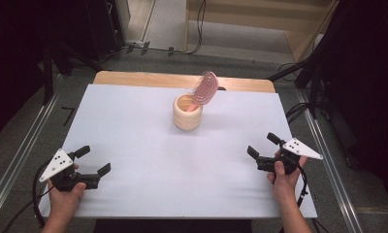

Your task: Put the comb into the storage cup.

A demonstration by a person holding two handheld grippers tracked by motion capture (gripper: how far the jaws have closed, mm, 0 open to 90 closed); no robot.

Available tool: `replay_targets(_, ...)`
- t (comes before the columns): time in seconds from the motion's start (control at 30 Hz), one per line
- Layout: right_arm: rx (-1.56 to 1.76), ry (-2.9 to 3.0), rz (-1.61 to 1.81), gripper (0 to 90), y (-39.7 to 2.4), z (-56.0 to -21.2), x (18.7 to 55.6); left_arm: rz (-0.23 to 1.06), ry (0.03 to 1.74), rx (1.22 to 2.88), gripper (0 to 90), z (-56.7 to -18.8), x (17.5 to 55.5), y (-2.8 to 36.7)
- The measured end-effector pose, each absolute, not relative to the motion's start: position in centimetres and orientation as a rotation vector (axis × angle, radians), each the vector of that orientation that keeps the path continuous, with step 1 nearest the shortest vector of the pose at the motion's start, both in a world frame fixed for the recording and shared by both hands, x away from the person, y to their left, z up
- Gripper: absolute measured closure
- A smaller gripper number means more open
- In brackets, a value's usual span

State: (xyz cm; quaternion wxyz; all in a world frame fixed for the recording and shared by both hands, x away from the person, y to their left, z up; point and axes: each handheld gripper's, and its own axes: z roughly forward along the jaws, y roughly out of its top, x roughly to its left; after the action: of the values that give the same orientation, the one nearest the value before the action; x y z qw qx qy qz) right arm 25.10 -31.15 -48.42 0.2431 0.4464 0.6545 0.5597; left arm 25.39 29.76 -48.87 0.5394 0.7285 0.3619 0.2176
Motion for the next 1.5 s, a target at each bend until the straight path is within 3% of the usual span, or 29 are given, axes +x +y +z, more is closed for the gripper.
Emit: replay_targets(1.5,1.271,1.761,1.451,0.0,-36.5,-51.1,19.7,0.516,0.855,1.737,0.0,-48.8,25.5,29.7)
